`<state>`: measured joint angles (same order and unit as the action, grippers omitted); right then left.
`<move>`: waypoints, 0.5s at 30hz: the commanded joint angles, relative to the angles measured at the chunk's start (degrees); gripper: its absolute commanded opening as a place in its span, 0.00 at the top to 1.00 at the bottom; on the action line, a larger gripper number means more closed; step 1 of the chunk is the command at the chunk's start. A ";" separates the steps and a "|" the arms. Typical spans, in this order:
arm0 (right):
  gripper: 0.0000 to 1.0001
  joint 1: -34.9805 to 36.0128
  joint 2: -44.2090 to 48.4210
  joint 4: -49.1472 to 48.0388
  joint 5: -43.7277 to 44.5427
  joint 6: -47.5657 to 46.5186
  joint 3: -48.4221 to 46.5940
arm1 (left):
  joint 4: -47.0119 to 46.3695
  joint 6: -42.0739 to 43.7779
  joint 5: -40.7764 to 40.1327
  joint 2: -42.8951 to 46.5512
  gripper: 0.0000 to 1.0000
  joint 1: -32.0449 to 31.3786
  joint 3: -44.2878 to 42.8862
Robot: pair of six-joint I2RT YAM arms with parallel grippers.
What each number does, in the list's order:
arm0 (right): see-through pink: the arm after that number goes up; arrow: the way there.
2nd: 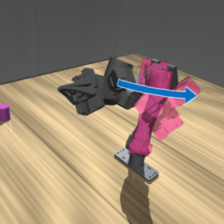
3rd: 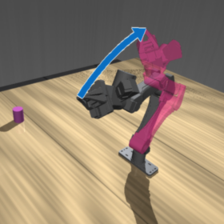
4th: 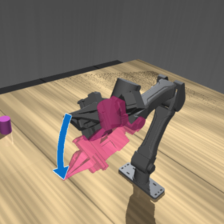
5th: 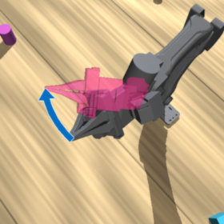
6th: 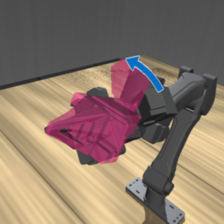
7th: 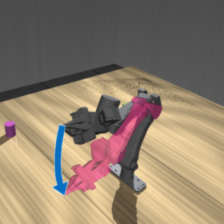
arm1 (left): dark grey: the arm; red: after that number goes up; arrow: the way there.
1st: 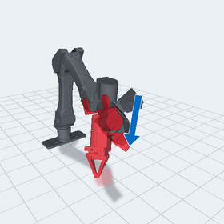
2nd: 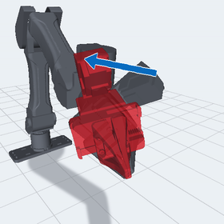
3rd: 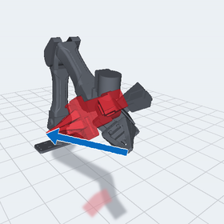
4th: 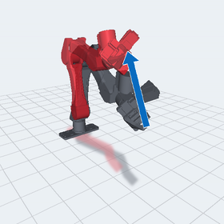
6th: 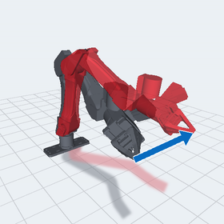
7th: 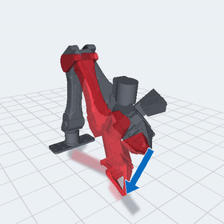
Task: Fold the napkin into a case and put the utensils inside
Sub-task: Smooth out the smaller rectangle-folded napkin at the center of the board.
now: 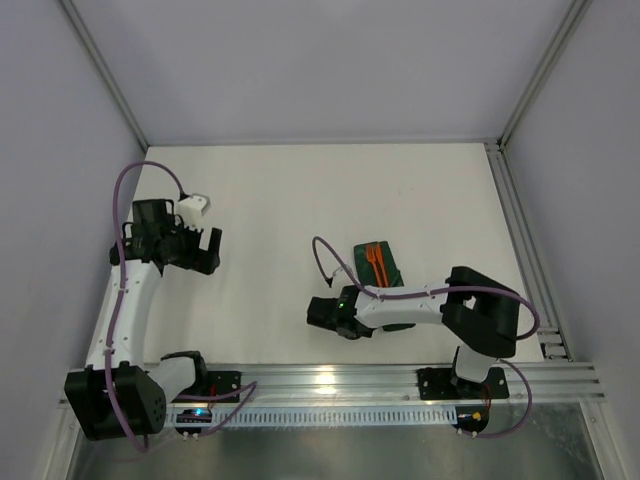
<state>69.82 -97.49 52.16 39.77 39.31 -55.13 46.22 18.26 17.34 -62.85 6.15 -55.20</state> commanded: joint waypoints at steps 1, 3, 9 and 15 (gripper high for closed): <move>0.96 1.72 -3.40 2.24 3.04 0.07 -2.87 | 0.63 0.81 1.46 0.97 0.01 0.26 -2.02; 0.96 3.12 -5.42 0.32 1.64 -0.72 -3.49 | 0.54 0.81 1.55 1.06 0.01 0.35 -1.93; 0.69 4.71 -8.42 -3.37 -3.37 -1.51 -5.34 | 0.28 0.64 1.64 0.80 0.01 0.26 -1.84; 0.46 4.71 -4.11 -7.42 -7.77 -1.87 -4.19 | 0.28 0.72 1.55 0.71 0.01 0.35 -1.84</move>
<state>74.04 -103.44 53.47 39.13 35.66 -59.42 46.24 18.48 17.85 -62.85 6.15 -55.20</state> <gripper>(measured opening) 0.509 0.991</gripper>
